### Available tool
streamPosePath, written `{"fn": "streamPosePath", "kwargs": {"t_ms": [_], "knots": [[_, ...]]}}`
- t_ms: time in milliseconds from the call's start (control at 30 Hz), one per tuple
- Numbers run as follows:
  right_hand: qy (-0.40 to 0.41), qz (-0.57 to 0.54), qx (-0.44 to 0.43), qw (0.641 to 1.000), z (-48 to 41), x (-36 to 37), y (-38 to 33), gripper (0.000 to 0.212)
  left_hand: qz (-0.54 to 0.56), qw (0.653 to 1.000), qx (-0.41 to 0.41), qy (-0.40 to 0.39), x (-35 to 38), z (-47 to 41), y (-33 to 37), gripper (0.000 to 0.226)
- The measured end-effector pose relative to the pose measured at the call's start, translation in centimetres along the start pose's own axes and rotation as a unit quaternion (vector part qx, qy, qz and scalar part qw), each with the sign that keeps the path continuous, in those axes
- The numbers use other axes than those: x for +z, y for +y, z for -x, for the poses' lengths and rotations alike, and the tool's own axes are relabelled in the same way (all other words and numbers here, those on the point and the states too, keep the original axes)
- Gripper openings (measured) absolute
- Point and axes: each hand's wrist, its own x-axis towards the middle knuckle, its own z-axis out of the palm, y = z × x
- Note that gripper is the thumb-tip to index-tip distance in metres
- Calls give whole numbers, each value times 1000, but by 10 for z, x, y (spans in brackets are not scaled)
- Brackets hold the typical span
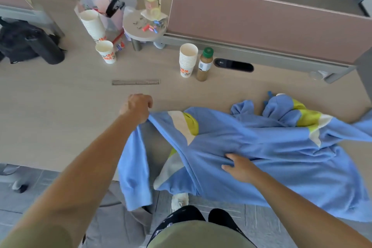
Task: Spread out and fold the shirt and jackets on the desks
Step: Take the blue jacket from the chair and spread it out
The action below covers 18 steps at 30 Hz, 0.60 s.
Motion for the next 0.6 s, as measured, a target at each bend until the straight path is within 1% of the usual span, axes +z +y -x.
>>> {"fn": "streamPosePath", "kwargs": {"t_ms": [67,100,133,167,233,267,300,333,433,533,567,600], "knots": [[19,-2,2,1000,1,0,3,64,-76,996,26,31,-10,-6,0,29],[33,-5,5,999,3,-3,5,64,-109,993,28,34,-11,-8,5,29],[46,-13,13,999,4,-8,8,63,-132,991,21,17,-11,-10,13,31],[56,-25,20,998,6,-14,12,62,-152,988,10,-23,-11,-11,23,37],[77,-47,33,995,12,-26,23,60,-174,973,19,-148,-8,-16,46,52],[92,-55,40,993,18,-34,30,58,-169,963,44,-204,-6,-19,62,56],[109,-64,47,991,23,-40,37,55,-156,955,76,-239,1,-21,77,57],[128,-73,54,988,28,-47,44,53,-139,953,107,-245,8,-23,95,55],[181,-112,81,974,47,-67,72,49,-62,958,169,-223,36,-25,159,53],[214,-142,96,962,67,-84,103,47,20,941,233,-242,61,-25,228,43],[222,-150,102,958,72,-88,113,47,36,939,243,-242,69,-25,248,43],[234,-155,105,954,78,-92,122,45,47,938,246,-240,77,-24,267,49]]}}
